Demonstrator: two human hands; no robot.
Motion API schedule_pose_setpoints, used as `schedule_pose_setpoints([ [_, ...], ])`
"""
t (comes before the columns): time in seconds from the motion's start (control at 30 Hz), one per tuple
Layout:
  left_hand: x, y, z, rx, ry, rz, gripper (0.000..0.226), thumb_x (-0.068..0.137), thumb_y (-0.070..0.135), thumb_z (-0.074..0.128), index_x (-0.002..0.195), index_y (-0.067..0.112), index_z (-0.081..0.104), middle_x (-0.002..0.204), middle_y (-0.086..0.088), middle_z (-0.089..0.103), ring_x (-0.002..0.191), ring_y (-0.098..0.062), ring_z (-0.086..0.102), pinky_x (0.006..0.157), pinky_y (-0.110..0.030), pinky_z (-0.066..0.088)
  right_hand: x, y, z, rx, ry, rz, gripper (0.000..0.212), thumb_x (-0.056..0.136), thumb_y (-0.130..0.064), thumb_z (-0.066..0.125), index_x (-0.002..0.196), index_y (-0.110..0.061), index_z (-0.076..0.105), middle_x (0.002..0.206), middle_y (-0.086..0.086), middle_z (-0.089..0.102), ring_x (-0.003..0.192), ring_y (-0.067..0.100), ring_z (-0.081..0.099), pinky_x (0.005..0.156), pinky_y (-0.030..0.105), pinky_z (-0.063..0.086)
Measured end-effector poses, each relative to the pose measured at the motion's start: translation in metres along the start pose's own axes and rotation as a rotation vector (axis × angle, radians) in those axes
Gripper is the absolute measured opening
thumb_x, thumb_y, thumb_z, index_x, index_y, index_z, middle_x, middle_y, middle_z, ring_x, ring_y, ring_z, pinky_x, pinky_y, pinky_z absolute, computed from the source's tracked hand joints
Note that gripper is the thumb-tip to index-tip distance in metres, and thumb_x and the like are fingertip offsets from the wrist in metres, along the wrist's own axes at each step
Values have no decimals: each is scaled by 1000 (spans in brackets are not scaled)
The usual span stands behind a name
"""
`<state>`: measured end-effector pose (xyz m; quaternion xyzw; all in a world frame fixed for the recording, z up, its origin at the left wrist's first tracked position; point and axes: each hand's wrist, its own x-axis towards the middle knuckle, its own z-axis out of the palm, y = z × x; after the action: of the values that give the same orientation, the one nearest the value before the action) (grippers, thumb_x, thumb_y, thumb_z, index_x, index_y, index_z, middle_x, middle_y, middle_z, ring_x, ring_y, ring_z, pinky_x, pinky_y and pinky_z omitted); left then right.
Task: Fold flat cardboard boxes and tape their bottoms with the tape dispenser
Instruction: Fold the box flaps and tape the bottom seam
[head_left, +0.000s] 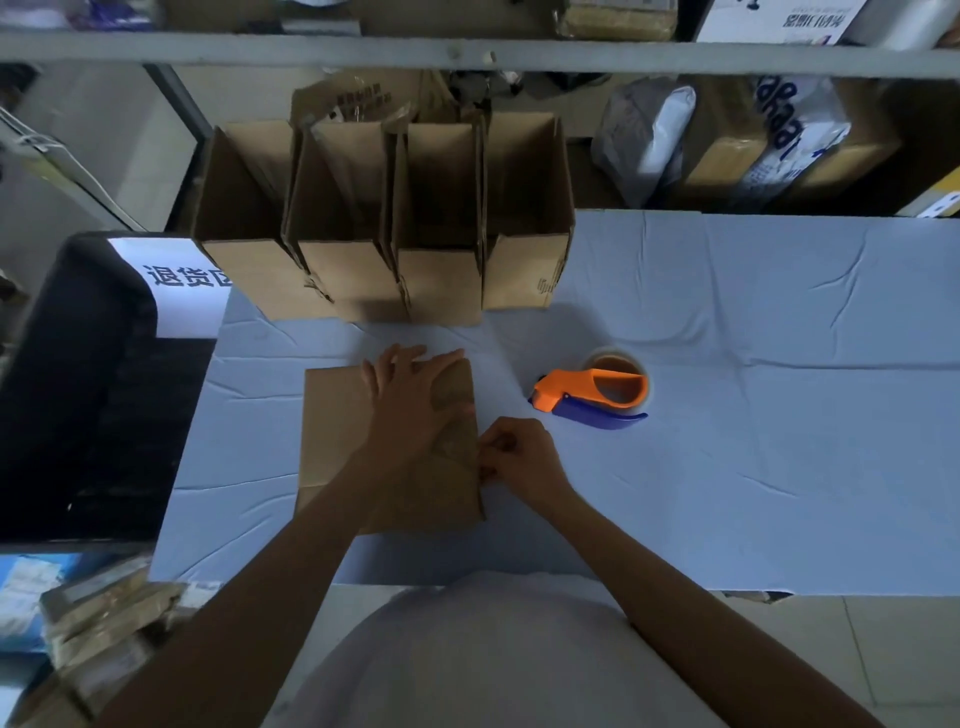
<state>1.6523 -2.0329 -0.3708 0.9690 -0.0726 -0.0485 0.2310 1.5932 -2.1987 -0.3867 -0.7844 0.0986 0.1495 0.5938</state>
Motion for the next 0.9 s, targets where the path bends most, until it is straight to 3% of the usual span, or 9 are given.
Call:
schedule_pose_setpoints([
  [0.23,-12,-10,7,7,10,-4,78,71,79,31,140,44,33,148,-3,30,141,-32,12,112,-54,9,1,-1,-9,106,-147,33,15,80,11,60,75,-1,66,67,17,66,63,31,65,65,42,58],
  [0.37,-9,-8,5,-24,16,-17,78,69,79,33,139,44,37,148,-2,32,141,-32,13,111,-57,10,9,1,-28,87,-64,151,20,91,3,49,79,1,66,63,16,64,57,22,64,65,39,55],
  [0.43,-10,-8,5,-28,14,-14,77,69,79,33,138,44,37,148,-2,32,141,-32,13,111,-57,9,14,7,-41,-48,71,90,17,92,-7,55,79,-4,66,66,12,66,59,19,63,64,37,53],
  [0.5,-11,-8,3,-32,2,-11,77,69,79,33,138,45,36,148,-2,31,141,-31,13,112,-55,9,17,14,-59,-382,311,-50,8,85,-16,65,88,-9,67,86,9,68,76,20,62,65,34,49],
  [0.57,-11,-8,1,-42,-15,-14,77,69,79,33,138,46,36,149,-1,30,141,-30,11,113,-53,7,20,23,-80,-672,478,-101,36,75,-20,74,108,-9,61,112,10,58,102,27,52,68,36,46],
  [0.63,-11,-7,-1,-45,-37,-10,77,68,79,33,139,47,34,150,-1,29,142,-30,9,114,-50,4,25,31,-99,-790,415,-63,60,67,-21,80,119,-8,54,121,13,52,113,33,43,75,39,44],
  [0.7,-10,-9,-4,-29,-57,16,79,67,79,33,139,47,33,152,-2,28,142,-30,9,114,-48,3,32,40,-112,-934,262,-31,65,65,-21,82,123,-8,54,121,13,56,114,35,45,88,38,38],
  [0.77,-7,-10,-9,-25,-97,31,78,69,78,38,140,46,31,153,-3,26,143,-30,8,115,-48,4,37,49,-116,-1044,197,-83,51,70,-18,77,117,-8,59,113,13,63,109,35,51,93,36,33],
  [0.9,-5,7,-19,-176,-140,50,74,81,54,62,145,33,30,155,-4,21,144,-25,13,115,-44,11,35,38,-116,-849,261,-170,31,67,-6,77,96,-8,67,88,10,69,88,32,60,77,15,31],
])
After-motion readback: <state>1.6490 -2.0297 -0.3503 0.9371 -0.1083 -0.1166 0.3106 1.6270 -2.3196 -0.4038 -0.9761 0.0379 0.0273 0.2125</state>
